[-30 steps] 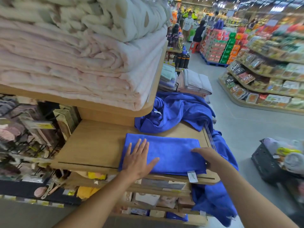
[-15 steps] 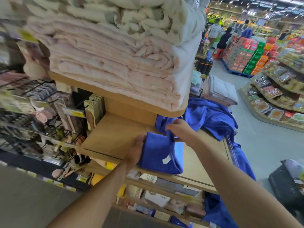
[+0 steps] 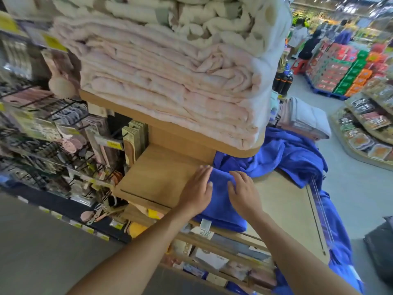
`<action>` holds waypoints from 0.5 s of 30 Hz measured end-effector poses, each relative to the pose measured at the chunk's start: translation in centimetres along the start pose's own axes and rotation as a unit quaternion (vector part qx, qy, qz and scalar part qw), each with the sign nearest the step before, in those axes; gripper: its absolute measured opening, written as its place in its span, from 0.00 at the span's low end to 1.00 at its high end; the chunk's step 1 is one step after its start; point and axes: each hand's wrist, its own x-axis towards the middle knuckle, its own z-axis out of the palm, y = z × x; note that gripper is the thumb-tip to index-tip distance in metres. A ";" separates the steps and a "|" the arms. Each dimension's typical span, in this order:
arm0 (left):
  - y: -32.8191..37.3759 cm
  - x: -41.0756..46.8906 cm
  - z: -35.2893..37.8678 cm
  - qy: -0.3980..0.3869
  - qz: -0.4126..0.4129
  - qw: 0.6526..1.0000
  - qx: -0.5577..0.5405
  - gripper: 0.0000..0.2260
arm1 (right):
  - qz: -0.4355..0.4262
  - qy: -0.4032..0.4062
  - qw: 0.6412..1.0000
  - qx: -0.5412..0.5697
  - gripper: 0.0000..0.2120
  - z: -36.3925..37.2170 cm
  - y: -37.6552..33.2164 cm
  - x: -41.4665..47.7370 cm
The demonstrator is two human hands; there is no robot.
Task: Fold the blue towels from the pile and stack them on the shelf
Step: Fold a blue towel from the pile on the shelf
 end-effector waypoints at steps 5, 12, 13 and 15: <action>-0.4 -0.1 3.2 -0.092 0.021 0.971 0.221 0.26 | 0.023 -0.117 0.986 -0.112 0.34 3.1 2.5 -1.5; 1.2 0.1 3.7 -0.111 -0.034 0.951 0.285 0.29 | 0.039 -0.087 0.995 0.018 0.29 3.7 3.4 -1.2; 2.1 0.0 4.1 -0.104 -0.027 0.954 0.279 0.30 | 0.074 -0.055 0.992 0.081 0.26 3.0 3.9 -1.2; 3.8 -0.3 5.1 -0.103 -0.011 0.962 0.252 0.29 | 0.157 0.003 0.984 0.080 0.25 1.5 5.6 -1.5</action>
